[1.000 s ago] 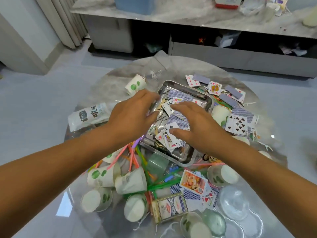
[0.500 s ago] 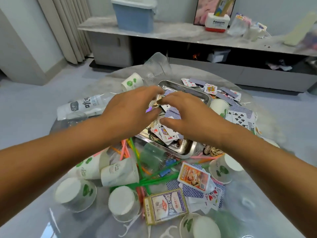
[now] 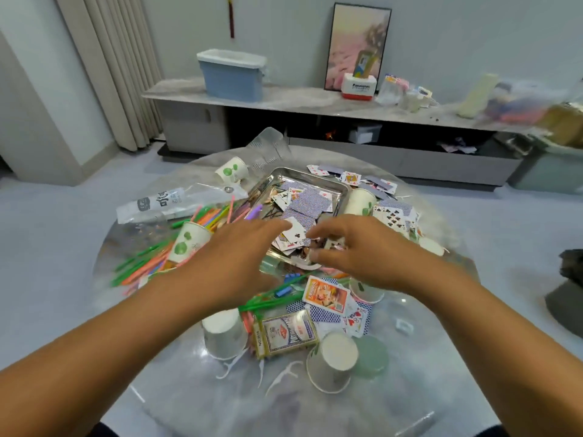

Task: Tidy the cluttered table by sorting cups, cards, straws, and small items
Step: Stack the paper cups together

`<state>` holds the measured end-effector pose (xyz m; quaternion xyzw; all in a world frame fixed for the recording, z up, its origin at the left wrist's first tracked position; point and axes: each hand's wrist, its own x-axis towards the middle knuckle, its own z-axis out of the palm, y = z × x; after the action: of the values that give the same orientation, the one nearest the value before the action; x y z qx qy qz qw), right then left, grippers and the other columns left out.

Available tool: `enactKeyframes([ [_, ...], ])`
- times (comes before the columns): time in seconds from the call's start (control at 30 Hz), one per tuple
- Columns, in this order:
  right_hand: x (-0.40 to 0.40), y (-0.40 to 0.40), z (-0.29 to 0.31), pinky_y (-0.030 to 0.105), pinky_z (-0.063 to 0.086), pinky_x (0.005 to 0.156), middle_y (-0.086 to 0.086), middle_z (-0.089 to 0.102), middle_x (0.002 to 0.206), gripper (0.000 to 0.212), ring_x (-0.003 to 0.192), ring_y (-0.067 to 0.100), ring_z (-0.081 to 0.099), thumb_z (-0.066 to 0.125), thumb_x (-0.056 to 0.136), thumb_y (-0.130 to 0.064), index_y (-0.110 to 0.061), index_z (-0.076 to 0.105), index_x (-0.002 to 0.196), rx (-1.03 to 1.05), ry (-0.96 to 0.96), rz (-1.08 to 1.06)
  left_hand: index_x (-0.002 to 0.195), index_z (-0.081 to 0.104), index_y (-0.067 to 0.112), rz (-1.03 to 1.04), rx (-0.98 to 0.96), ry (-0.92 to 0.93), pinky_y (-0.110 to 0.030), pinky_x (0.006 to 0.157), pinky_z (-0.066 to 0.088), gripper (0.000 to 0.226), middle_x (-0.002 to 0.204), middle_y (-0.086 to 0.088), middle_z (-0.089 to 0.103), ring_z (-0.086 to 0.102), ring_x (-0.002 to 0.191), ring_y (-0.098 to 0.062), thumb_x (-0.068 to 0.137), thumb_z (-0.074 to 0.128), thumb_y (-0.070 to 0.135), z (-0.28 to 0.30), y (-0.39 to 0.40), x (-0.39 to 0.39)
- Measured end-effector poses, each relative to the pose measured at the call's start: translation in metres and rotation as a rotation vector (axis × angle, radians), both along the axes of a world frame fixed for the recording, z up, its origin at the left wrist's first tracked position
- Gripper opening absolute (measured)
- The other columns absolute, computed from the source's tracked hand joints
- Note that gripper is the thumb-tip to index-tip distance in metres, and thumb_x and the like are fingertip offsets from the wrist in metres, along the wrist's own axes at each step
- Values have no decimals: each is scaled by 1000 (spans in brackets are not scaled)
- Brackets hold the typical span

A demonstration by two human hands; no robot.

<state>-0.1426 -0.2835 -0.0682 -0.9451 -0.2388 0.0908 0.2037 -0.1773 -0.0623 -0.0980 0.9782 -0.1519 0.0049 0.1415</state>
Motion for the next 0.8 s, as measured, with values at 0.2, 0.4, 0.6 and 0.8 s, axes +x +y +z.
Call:
enactKeyframes([
  [0.2,-57,-17,-19,35,40,110,-18,41,151,89,137,10,42,76,68,-74,-47,41,146,-347,233,72,149,33,43,121,48,74,-34,106,38,92,141,14,48,42,128,-15,73,85,45,-10,38,-35],
  [0.4,-78,-13,-46,36,44,103,-15,42,148,98,133,16,46,76,64,-75,-46,33,148,-545,209,134,146,37,43,136,225,165,-32,103,40,92,144,13,44,40,130,-15,69,85,54,-25,49,-59],
  [0.6,-78,-4,-52,35,51,91,-12,58,134,60,118,17,56,74,81,-52,-41,49,134,-534,183,111,146,37,42,167,342,247,-34,86,48,81,136,8,50,55,121,-21,78,80,47,-43,31,-64],
  [0.8,-67,-25,-27,30,49,95,-20,56,126,63,109,7,57,76,76,-57,-50,50,133,-353,248,31,143,43,41,203,282,251,-33,89,51,71,136,10,56,57,120,-18,80,76,51,-30,29,-65],
])
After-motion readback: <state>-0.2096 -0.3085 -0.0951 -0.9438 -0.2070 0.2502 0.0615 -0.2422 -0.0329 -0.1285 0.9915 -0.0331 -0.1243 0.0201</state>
